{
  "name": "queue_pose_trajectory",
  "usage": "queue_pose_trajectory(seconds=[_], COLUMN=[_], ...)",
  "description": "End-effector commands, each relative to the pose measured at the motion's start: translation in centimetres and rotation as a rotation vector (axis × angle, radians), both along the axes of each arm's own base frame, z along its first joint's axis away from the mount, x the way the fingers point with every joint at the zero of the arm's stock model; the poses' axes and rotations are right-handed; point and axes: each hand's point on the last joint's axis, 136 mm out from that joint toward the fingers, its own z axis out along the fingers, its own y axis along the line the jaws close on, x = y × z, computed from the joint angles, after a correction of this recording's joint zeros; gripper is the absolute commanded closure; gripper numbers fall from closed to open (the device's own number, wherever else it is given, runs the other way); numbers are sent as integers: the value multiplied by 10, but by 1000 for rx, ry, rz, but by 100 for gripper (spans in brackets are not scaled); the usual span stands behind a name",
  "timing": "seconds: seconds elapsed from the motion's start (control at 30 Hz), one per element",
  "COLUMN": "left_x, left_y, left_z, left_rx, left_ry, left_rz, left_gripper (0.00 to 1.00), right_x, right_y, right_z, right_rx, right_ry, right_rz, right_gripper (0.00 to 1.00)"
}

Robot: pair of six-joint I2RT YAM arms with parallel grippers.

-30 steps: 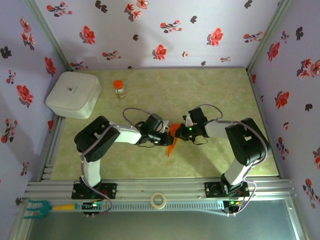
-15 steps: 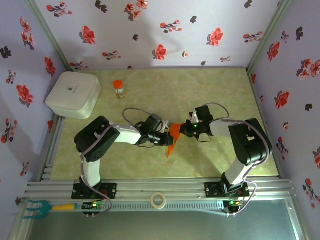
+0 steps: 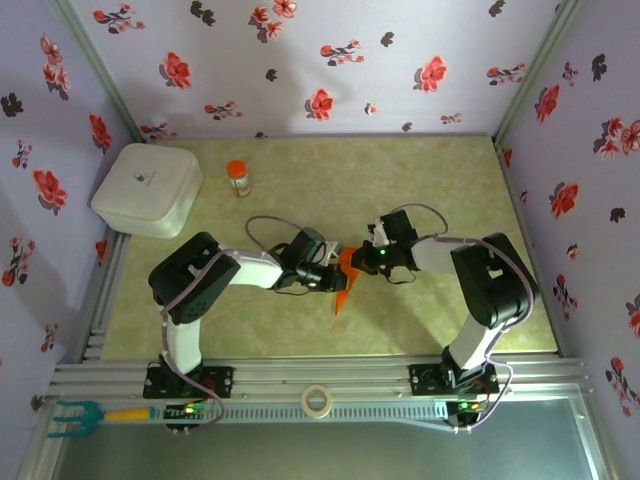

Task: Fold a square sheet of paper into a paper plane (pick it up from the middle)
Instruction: Fold the wing for the fifth time at the center of the table.

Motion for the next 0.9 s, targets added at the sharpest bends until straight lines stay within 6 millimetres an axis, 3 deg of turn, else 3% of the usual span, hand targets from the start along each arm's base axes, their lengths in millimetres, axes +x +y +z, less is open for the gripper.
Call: queue_pose_trajectory(seconds=[0.0, 0.4, 0.6, 0.73, 0.87], left_x=[-40, -46, -49, -51, -51], left_y=[46, 53, 56, 56, 55], left_z=[-55, -62, -64, -63, -61], left_rx=[234, 266, 278, 272, 269], left_ry=[172, 187, 190, 190, 187], left_rz=[-17, -34, -48, -59, -70], left_gripper=[100, 100, 100, 100, 100], right_x=[17, 51, 68, 74, 68], right_y=[-12, -46, -64, -66, -58], right_z=[-5, -7, 1, 20, 52], right_rx=[-39, -51, -58, -23, 53], right_ry=[-17, -23, -50, -80, -139], right_rz=[-36, -165, -238, -249, -247], right_gripper=[92, 92, 92, 92, 91])
